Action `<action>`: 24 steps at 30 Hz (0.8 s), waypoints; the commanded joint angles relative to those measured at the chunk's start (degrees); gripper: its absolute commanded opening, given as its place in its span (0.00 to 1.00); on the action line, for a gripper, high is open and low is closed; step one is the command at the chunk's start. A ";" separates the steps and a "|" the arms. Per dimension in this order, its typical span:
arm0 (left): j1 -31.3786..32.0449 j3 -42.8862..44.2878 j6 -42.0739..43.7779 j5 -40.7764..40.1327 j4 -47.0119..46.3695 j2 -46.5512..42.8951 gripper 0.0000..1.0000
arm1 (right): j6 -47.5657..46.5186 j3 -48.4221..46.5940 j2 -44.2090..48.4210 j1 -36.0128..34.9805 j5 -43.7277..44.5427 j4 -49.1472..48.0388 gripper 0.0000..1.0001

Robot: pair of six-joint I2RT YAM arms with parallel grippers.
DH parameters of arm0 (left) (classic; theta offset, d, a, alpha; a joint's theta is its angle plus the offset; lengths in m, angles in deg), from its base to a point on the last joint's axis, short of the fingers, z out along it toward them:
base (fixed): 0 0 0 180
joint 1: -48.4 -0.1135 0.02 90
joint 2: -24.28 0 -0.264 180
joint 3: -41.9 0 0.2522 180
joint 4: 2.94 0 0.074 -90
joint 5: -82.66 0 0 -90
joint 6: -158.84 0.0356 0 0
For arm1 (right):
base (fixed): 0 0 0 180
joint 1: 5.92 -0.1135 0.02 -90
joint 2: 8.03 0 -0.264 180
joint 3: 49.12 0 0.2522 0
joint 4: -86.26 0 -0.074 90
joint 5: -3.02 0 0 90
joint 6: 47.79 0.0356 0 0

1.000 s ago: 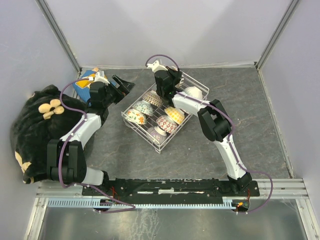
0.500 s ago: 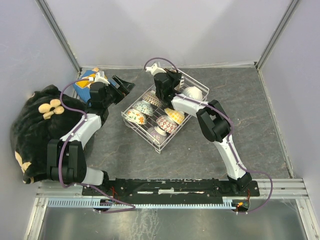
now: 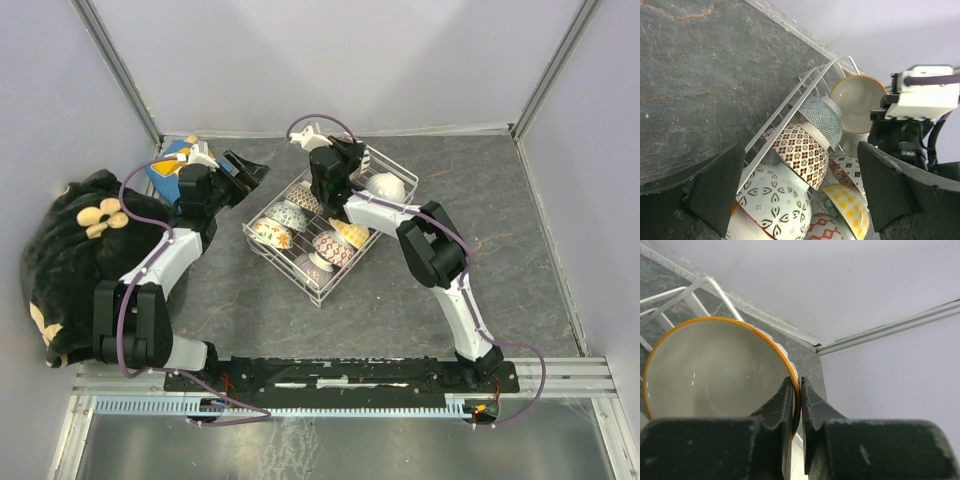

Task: Unload the bowls from the dish rack
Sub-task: Pick up the bowl from the dish rack.

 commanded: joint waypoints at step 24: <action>0.33 -1.58 -2.88 1.42 -6.42 -2.08 0.99 | 41.36 3.64 26.83 10.98 -12.36 24.83 0.01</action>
